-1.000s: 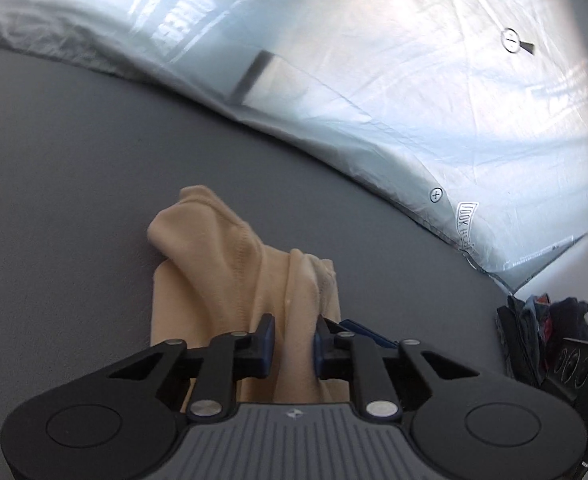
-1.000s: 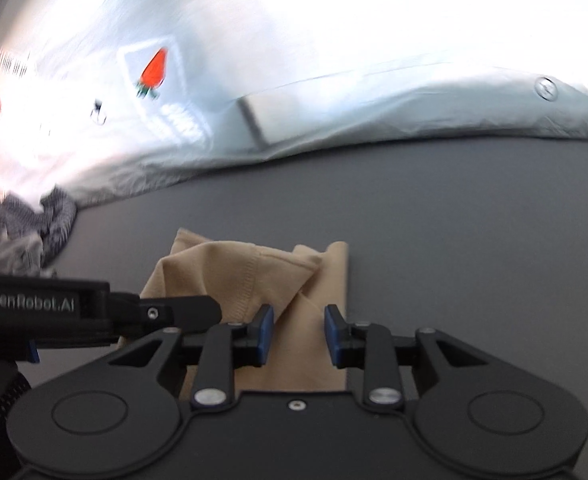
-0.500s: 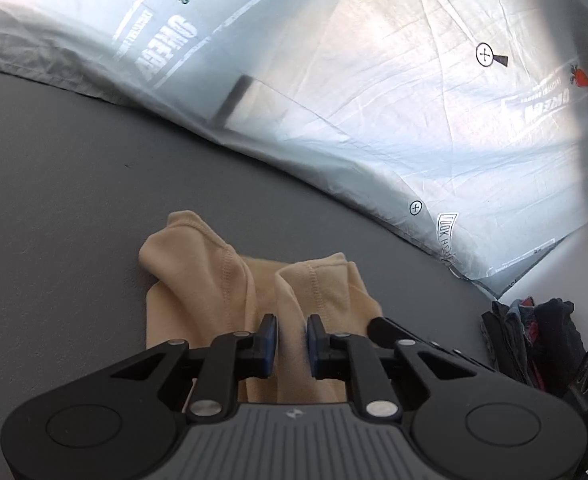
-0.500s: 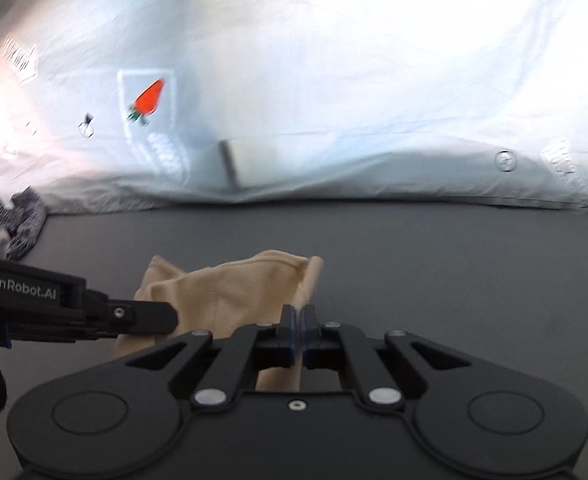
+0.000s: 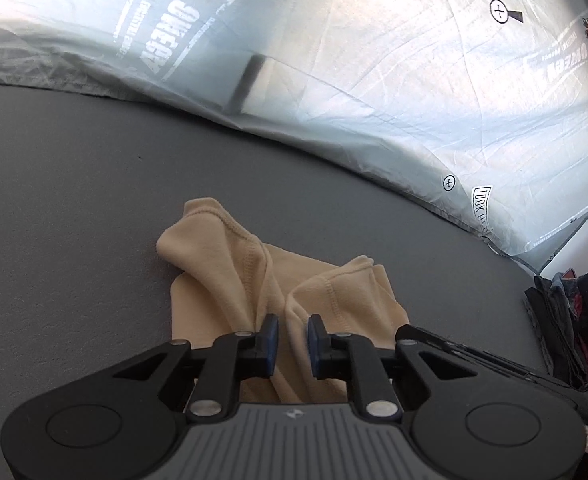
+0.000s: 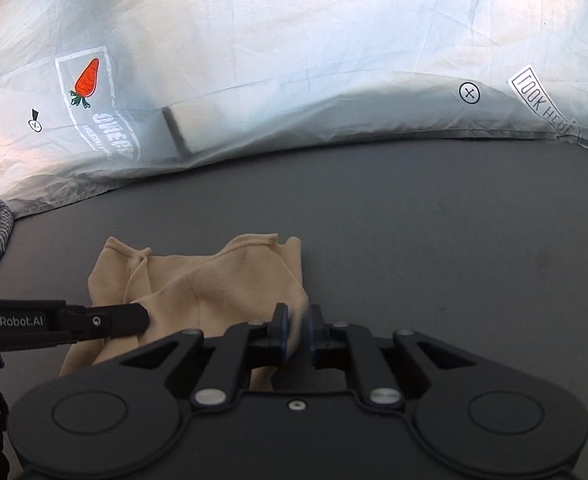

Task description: Fold clothes

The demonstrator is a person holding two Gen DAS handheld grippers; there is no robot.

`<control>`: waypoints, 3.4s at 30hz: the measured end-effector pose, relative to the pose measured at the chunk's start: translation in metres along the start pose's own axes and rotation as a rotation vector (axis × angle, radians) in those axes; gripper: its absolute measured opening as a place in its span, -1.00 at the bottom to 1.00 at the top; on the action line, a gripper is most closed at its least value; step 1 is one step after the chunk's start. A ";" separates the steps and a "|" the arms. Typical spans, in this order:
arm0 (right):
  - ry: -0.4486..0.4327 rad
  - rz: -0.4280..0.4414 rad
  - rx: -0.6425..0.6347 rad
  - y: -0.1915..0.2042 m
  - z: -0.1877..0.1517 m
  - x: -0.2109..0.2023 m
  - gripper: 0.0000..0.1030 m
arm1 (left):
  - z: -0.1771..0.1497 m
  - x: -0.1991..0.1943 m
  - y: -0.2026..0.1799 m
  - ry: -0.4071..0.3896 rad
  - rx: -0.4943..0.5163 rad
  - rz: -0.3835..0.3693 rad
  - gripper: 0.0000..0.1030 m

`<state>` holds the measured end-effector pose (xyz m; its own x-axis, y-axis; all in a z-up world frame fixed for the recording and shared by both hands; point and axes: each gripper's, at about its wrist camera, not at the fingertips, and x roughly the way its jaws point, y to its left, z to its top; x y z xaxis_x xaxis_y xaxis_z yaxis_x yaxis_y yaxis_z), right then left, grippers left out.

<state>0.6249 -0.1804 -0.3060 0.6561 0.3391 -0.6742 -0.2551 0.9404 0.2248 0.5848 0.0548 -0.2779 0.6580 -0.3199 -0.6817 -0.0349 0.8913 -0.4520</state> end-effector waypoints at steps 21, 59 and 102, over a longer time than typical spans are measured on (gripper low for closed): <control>0.041 0.066 0.190 -0.006 -0.098 -0.142 -0.53 | -0.125 -0.152 -0.011 0.103 0.000 0.060 -0.24; 0.295 0.628 0.697 -0.045 -0.257 -0.262 -0.77 | -0.269 -0.275 -0.001 0.140 -0.605 -0.235 -0.79; 0.138 0.764 1.049 -0.078 -0.128 -0.156 -0.77 | -0.058 -0.204 -0.023 -0.061 -0.537 -0.317 -0.80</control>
<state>0.4511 -0.3102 -0.3086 0.4988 0.8467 -0.1849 0.1849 0.1045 0.9772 0.4076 0.0806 -0.1615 0.7393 -0.5095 -0.4402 -0.1936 0.4653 -0.8637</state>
